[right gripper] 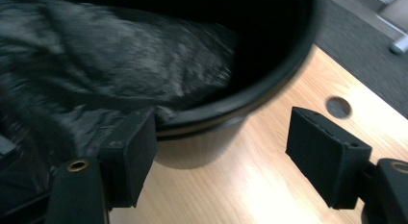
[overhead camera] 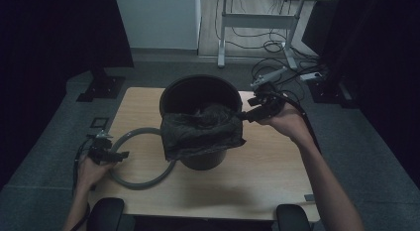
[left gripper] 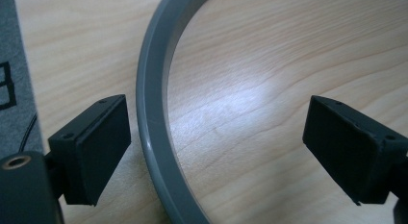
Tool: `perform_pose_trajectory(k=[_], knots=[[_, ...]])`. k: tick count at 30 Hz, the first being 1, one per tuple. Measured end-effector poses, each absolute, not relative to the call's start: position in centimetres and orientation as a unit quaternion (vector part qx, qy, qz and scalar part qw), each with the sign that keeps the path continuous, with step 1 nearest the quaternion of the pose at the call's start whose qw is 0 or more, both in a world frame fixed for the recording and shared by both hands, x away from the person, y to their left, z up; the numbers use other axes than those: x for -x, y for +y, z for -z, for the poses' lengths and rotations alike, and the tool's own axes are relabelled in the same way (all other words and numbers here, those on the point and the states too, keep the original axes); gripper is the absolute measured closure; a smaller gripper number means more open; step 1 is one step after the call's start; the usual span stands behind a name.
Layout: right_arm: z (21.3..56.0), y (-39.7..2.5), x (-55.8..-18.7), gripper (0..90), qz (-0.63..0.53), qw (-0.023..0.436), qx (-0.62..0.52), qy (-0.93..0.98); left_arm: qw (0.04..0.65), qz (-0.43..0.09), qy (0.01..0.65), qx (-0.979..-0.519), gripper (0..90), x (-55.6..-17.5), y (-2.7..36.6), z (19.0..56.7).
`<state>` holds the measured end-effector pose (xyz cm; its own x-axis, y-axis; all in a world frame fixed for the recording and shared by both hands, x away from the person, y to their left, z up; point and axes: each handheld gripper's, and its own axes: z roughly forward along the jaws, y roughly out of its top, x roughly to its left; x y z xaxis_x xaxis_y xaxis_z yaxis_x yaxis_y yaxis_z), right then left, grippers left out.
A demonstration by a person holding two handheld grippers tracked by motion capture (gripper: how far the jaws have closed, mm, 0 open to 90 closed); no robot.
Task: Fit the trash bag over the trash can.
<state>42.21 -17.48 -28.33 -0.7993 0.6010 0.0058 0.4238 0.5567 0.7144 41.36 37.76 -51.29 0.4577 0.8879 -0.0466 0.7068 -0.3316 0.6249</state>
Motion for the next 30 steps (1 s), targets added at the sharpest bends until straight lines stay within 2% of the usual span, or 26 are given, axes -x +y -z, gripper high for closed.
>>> perform_pose_trajectory(k=[5, 8, 13, 21, 30], knots=[[27.9, -17.6, -42.4, 25.4, -0.348, 0.159, -0.300, 0.874, 0.307, -0.152, 0.476, -0.810, 9.2, -41.0, 37.3, 48.3], [28.0, -17.9, -43.0, 25.6, -0.350, 0.163, -0.306, 0.870, 0.310, -0.146, 0.456, -0.821, 10.9, -40.9, 36.6, 46.4], [28.1, -18.0, -43.5, 26.4, -0.365, 0.154, -0.304, 0.866, 0.316, -0.142, 0.425, -0.836, 10.8, -40.6, 35.0, 43.4], [27.5, -17.6, -43.0, 25.8, -0.392, 0.148, -0.292, 0.859, 0.361, -0.108, 0.364, -0.852, 10.5, -40.0, 32.3, 38.3], [26.8, -16.4, -41.9, 26.1, -0.410, 0.131, -0.265, 0.863, 0.372, -0.119, 0.297, -0.871, 10.6, -39.1, 28.7, 32.5]])
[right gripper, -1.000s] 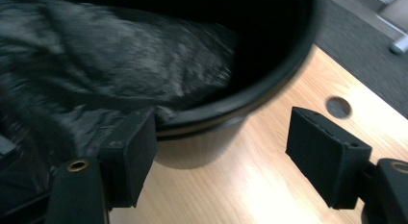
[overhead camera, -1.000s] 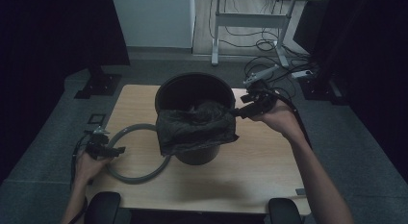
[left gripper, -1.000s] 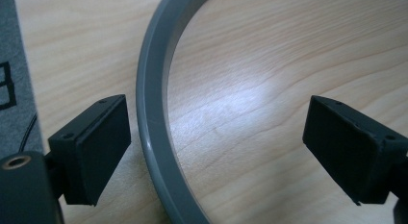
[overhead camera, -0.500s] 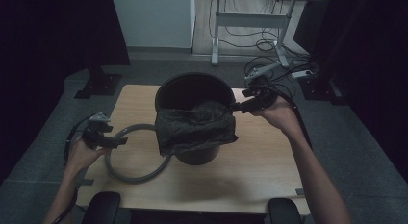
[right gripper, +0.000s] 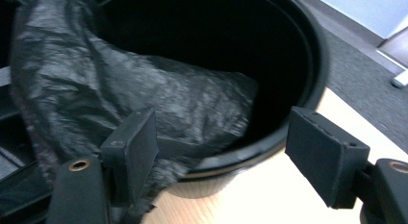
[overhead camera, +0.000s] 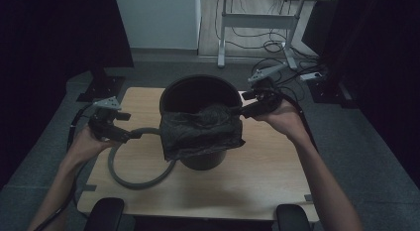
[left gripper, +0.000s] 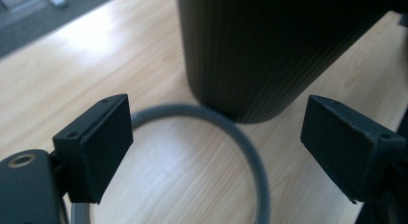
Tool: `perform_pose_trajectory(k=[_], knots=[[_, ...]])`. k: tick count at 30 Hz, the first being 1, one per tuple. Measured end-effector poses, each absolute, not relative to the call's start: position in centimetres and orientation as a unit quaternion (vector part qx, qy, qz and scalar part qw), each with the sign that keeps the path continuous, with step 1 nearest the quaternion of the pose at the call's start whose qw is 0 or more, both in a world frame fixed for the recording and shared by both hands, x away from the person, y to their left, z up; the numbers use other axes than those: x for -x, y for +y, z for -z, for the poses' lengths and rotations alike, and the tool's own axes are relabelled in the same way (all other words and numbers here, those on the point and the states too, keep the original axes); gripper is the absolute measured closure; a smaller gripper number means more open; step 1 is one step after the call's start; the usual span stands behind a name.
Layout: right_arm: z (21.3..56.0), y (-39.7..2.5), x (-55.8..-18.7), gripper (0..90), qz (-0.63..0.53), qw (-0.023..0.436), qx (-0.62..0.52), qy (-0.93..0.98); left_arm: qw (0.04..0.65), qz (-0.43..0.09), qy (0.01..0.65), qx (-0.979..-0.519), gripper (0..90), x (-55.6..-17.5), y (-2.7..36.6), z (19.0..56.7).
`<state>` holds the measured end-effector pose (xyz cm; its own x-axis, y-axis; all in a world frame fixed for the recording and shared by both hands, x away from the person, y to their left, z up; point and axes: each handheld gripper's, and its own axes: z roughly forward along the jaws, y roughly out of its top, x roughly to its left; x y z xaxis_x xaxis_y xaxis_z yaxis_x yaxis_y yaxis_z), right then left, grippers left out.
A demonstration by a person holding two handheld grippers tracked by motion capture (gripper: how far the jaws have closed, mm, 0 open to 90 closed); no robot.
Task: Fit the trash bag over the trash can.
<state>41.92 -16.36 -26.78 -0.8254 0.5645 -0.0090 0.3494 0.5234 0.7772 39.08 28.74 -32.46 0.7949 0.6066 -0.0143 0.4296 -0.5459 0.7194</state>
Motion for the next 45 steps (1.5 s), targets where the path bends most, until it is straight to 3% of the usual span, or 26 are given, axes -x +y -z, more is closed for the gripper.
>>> perform_pose_trajectory(k=[11, 22, 32, 41, 42, 45], knots=[[26.8, -13.0, -40.3, 27.1, -0.413, 0.107, -0.216, 0.878, 0.384, -0.130, 0.218, -0.888, 12.5, -38.2, 23.1, 26.8], [28.3, -8.3, -39.2, 29.8, -0.400, 0.066, -0.157, 0.901, 0.376, -0.124, 0.180, -0.900, 13.6, -39.1, 18.5, 27.2], [28.8, -7.2, -38.7, 67.1, -0.365, 0.021, -0.127, 0.922, 0.371, -0.140, 0.197, -0.897, 16.0, -39.8, 17.9, 27.9], [27.8, -7.6, -38.7, 80.6, -0.398, 0.011, -0.128, 0.909, 0.371, -0.170, 0.213, -0.888, 16.3, -40.0, 17.6, 28.2], [27.7, -7.6, -38.8, 85.1, -0.402, 0.011, -0.126, 0.907, 0.375, -0.170, 0.214, -0.886, 16.3, -40.1, 17.6, 27.9], [27.2, -7.3, -39.1, 85.4, -0.403, 0.041, -0.132, 0.905, 0.390, -0.172, 0.215, -0.879, 16.3, -40.0, 17.6, 27.3]])
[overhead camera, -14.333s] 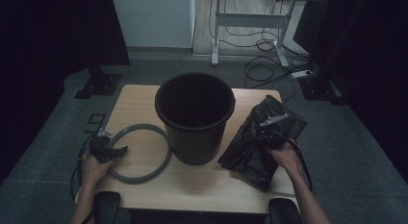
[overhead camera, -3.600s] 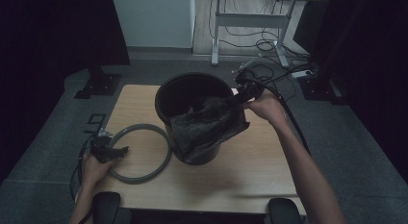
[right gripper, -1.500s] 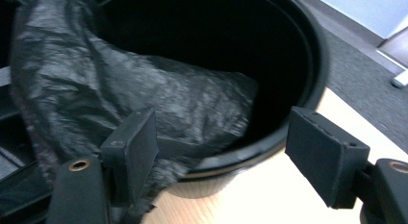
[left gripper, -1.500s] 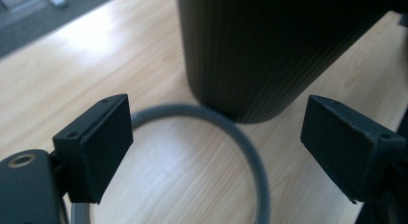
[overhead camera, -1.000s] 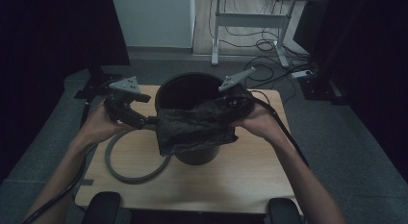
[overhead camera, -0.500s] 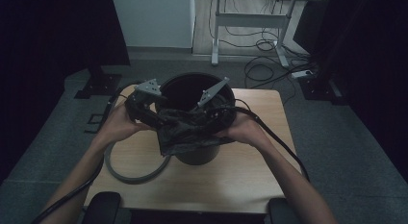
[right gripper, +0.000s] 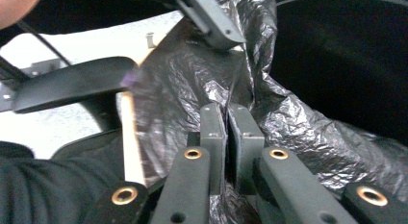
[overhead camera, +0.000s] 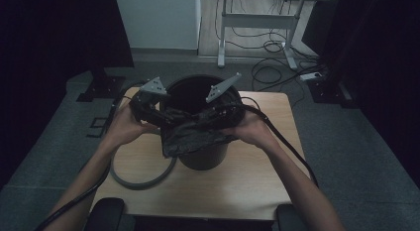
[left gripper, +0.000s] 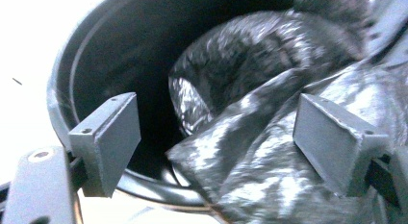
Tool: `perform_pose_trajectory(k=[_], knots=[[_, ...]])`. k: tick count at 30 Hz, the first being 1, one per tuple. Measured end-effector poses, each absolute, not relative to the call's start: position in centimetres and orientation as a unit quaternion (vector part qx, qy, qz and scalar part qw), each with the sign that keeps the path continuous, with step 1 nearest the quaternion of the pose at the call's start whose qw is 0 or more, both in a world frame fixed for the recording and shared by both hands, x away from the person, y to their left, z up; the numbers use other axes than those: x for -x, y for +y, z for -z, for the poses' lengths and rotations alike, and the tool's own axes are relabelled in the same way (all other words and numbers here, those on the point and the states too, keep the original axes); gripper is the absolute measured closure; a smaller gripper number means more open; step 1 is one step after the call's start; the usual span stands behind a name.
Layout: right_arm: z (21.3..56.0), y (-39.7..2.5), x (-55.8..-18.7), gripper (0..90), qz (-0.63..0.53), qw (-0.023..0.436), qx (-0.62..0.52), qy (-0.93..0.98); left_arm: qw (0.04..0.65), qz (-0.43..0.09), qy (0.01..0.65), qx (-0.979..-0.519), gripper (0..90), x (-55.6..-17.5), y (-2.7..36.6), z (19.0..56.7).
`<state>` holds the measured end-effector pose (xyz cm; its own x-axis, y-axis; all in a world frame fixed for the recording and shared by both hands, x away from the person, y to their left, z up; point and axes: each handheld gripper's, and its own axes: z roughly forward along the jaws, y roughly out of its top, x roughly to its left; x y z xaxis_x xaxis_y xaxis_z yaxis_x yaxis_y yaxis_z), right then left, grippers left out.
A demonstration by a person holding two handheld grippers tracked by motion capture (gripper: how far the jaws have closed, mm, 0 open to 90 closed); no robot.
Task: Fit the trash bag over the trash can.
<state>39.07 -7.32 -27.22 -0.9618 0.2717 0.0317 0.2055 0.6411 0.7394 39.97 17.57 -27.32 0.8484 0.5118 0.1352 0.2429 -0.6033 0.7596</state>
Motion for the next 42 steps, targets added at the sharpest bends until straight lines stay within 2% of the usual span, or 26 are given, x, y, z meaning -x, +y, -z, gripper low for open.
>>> perform_pose_trajectory(k=[5, 12, 14, 18, 21, 27, 29, 37, 42], knots=[[26.8, -6.6, -40.4, 85.9, -0.407, 0.055, -0.146, 0.900, 0.407, -0.168, 0.200, -0.875, 16.8, -39.6, 17.3, 26.7], [27.5, -6.5, -42.2, 82.9, -0.396, 0.062, -0.175, 0.899, 0.380, -0.177, 0.200, -0.886, 18.2, -39.5, 17.7, 28.1], [27.7, -6.8, -42.5, 78.0, -0.390, 0.062, -0.183, 0.900, 0.382, -0.174, 0.205, -0.884, 19.2, -39.6, 18.1, 28.4], [27.4, -7.4, -42.4, 59.6, -0.396, 0.068, -0.192, 0.895, 0.386, -0.168, 0.213, -0.882, 20.8, -39.9, 18.3, 28.7], [26.6, -7.6, -41.7, 54.3, -0.411, 0.057, -0.179, 0.892, 0.382, -0.169, 0.211, -0.884, 21.3, -39.9, 18.0, 28.7], [26.4, -6.9, -39.8, 49.8, -0.413, 0.033, -0.132, 0.901, 0.380, -0.164, 0.214, -0.885, 21.5, -40.1, 17.6, 28.9], [26.7, -6.5, -39.3, 53.6, -0.403, 0.029, -0.119, 0.907, 0.380, -0.163, 0.215, -0.885, 21.4, -40.2, 17.6, 29.0], [27.3, -6.8, -39.8, 86.2, -0.389, 0.028, -0.114, 0.914, 0.383, -0.158, 0.205, -0.887, 20.6, -40.1, 17.7, 28.7], [26.9, -7.1, -40.0, 89.1, -0.396, 0.046, -0.132, 0.907, 0.401, -0.152, 0.189, -0.884, 20.7, -39.6, 18.1, 27.0]])
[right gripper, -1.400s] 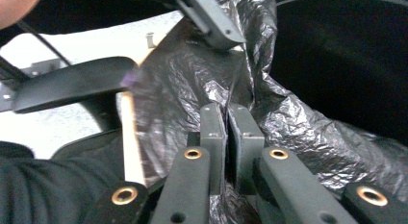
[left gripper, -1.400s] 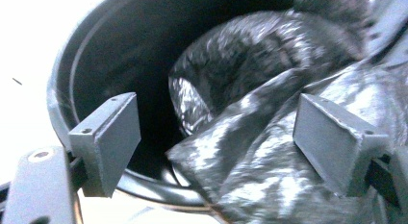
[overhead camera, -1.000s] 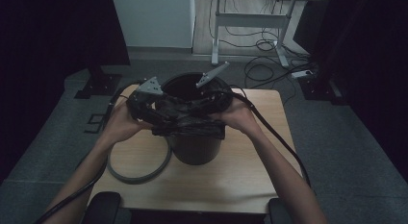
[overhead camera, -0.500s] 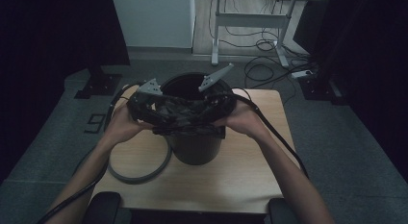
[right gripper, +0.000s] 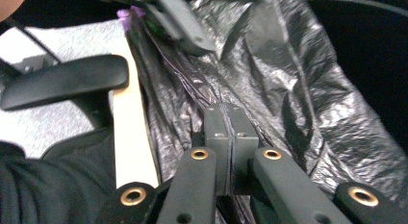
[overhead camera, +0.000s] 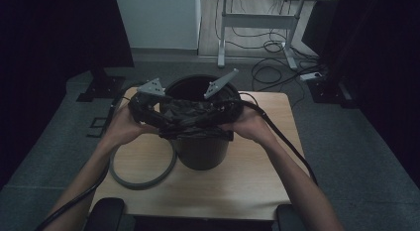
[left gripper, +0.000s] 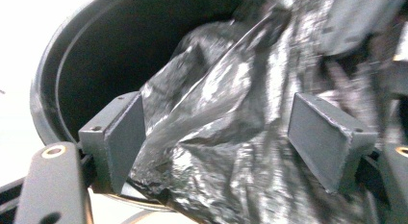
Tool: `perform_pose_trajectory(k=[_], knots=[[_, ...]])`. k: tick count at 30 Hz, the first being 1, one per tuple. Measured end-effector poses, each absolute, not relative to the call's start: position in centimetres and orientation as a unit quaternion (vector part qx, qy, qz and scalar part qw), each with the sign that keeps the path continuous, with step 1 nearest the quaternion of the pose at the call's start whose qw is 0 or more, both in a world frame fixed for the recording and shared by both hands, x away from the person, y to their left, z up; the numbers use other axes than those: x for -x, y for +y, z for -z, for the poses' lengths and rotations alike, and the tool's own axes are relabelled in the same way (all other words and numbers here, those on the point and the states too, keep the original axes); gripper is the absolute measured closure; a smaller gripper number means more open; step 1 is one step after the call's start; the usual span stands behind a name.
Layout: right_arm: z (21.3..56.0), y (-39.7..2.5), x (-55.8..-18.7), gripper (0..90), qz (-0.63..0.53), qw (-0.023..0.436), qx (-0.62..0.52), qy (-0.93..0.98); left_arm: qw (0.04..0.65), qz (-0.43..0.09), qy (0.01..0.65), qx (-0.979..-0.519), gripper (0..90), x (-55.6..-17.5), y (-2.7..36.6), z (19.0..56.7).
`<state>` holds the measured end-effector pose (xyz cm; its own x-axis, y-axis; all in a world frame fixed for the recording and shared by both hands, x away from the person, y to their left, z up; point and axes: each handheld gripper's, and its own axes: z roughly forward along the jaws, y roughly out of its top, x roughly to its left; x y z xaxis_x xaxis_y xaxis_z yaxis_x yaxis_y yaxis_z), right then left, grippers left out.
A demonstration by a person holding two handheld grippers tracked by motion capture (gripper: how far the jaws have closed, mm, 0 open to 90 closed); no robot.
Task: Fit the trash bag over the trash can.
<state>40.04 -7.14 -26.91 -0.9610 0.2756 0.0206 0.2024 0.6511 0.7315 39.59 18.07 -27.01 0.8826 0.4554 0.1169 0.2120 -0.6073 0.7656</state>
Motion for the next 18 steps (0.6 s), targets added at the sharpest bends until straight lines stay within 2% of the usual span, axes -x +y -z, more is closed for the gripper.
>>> perform_pose_trajectory(k=[4, 7, 11, 12, 18], knots=[[26.1, -7.5, -40.5, 89.2, -0.409, 0.056, -0.146, 0.899, 0.415, -0.142, 0.169, -0.882, 20.9, -38.9, 18.0, 25.4], [25.4, -7.7, -40.8, 89.2, -0.419, 0.058, -0.151, 0.893, 0.416, -0.136, 0.154, -0.886, 24.2, -38.6, 17.8, 24.8], [24.7, -8.1, -41.0, 89.2, -0.430, 0.060, -0.154, 0.888, 0.393, -0.153, 0.163, -0.892, 37.2, -38.9, 17.5, 24.9], [24.6, -8.2, -41.1, 89.3, -0.430, 0.060, -0.155, 0.887, 0.391, -0.153, 0.168, -0.892, 43.7, -39.2, 17.5, 25.0], [24.9, -9.2, -41.8, 89.3, -0.424, 0.061, -0.169, 0.887, 0.384, -0.149, 0.187, -0.892, 62.9, -40.1, 18.0, 25.3]])
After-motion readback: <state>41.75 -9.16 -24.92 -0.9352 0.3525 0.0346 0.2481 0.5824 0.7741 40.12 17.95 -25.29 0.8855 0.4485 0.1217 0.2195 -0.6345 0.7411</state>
